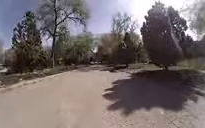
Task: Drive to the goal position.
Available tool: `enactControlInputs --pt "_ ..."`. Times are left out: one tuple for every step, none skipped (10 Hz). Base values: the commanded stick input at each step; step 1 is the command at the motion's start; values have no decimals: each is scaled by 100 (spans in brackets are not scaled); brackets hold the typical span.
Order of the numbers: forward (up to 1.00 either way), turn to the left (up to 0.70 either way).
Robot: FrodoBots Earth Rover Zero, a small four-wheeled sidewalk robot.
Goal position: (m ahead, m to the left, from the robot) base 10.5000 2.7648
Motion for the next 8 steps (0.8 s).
enactControlInputs --pt "70 0" --pt "70 0" --pt "70 0" --pt "70 0" --pt "70 0" --pt "70 0" --pt "70 1" --pt "70 17"
